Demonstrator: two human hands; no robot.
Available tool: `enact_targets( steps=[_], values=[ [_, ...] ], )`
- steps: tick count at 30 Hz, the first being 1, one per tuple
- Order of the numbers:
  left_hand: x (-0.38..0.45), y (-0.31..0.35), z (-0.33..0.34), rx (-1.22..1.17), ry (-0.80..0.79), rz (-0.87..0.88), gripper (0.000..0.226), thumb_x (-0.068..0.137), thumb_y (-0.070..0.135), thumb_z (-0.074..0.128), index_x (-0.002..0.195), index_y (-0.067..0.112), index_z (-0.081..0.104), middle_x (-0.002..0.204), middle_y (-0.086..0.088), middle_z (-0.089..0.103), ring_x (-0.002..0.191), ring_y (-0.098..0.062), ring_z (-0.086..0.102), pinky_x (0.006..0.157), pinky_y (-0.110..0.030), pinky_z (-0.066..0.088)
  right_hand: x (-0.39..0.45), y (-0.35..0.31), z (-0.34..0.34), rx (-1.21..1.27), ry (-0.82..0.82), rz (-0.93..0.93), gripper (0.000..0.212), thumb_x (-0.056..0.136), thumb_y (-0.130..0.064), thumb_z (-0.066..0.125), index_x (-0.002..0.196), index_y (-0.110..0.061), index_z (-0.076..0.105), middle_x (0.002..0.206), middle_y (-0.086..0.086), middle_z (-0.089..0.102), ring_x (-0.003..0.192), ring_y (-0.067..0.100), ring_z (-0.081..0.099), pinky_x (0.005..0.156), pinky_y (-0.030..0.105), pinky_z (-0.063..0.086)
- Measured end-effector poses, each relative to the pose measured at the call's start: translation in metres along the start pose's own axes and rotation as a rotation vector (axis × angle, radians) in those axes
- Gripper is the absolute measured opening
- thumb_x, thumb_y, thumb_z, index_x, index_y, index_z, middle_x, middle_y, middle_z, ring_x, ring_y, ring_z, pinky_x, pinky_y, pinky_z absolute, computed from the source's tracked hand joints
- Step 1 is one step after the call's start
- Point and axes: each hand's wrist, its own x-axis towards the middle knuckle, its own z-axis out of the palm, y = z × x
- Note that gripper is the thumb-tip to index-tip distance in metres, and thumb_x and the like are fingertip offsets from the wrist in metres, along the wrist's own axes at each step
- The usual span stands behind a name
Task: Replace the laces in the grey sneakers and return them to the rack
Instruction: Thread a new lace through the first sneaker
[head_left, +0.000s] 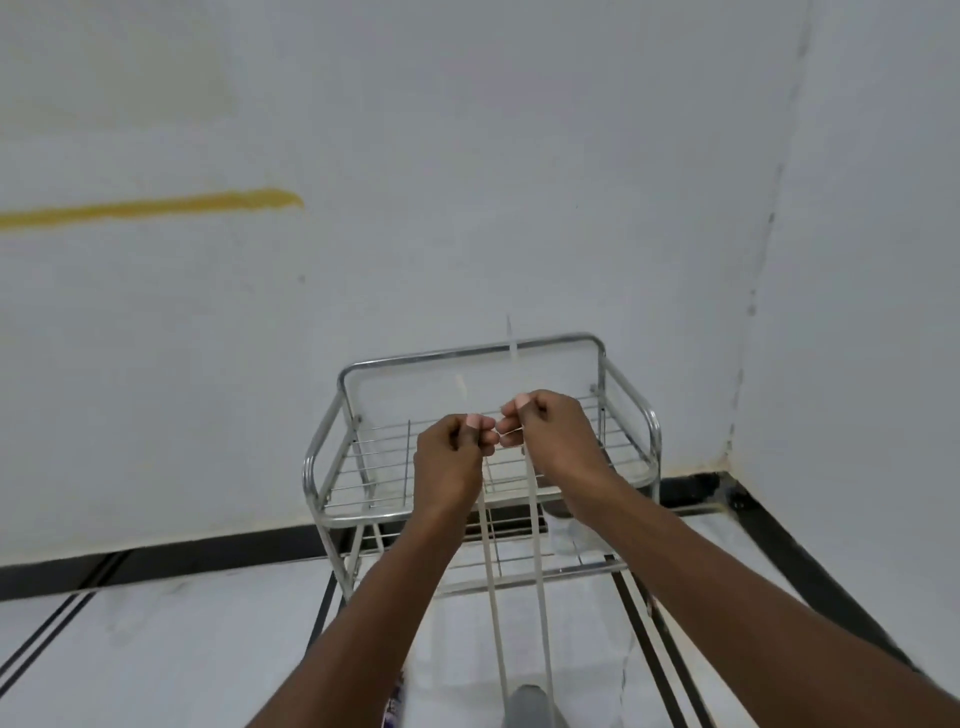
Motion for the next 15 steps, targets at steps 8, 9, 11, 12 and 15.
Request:
enact_targets(
  steps=[8, 9, 11, 12, 15],
  values=[
    [0.012, 0.033, -0.011, -0.007, 0.03, 0.079, 0.024, 0.106, 0.031, 0.055, 0.102, 0.022, 0.076, 0.088, 0.002, 0.075, 0.089, -0.012, 0.071, 0.077, -0.026, 0.052, 0.008, -0.027, 0.003, 0.05, 0.026, -0.066, 0.028, 0.106, -0.026, 0.046, 0.095, -0.016, 0.07, 0.085, 0.0, 0.075, 0.078, 0.009, 0.074, 0.083, 0.037, 0.062],
    [0.011, 0.035, -0.011, -0.014, 0.031, 0.078, 0.023, 0.105, 0.033, 0.056, 0.103, 0.024, 0.077, 0.089, 0.003, 0.075, 0.09, -0.011, 0.071, 0.077, -0.026, 0.053, 0.008, -0.029, 0.003, 0.059, 0.032, -0.064, 0.027, 0.106, -0.026, 0.048, 0.095, -0.017, 0.072, 0.085, 0.0, 0.075, 0.079, 0.01, 0.074, 0.082, 0.039, 0.063],
    [0.01, 0.038, -0.011, -0.034, 0.036, 0.075, 0.021, 0.104, 0.035, 0.058, 0.104, 0.026, 0.078, 0.091, 0.005, 0.076, 0.091, -0.009, 0.072, 0.074, -0.026, 0.053, 0.005, -0.032, 0.004, 0.066, 0.043, -0.065, 0.025, 0.104, -0.026, 0.052, 0.097, -0.019, 0.075, 0.088, -0.001, 0.074, 0.08, 0.011, 0.074, 0.079, 0.039, 0.064],
    [0.01, 0.041, -0.011, -0.046, 0.043, 0.073, 0.019, 0.103, 0.034, 0.06, 0.105, 0.026, 0.078, 0.091, 0.005, 0.076, 0.091, -0.009, 0.072, 0.073, -0.025, 0.053, 0.004, -0.033, 0.005, 0.068, 0.05, -0.07, 0.023, 0.103, -0.026, 0.055, 0.097, -0.02, 0.076, 0.088, 0.0, 0.074, 0.08, 0.012, 0.073, 0.078, 0.038, 0.064],
    [0.011, 0.045, -0.011, -0.122, 0.064, 0.067, 0.013, 0.099, 0.026, 0.067, 0.106, 0.023, 0.078, 0.091, 0.004, 0.077, 0.088, -0.009, 0.073, 0.078, -0.028, 0.056, 0.003, -0.038, 0.006, 0.107, 0.056, -0.069, 0.015, 0.1, -0.026, 0.063, 0.1, -0.02, 0.076, 0.087, 0.001, 0.075, 0.079, 0.011, 0.074, 0.079, 0.039, 0.064]
  ],
)
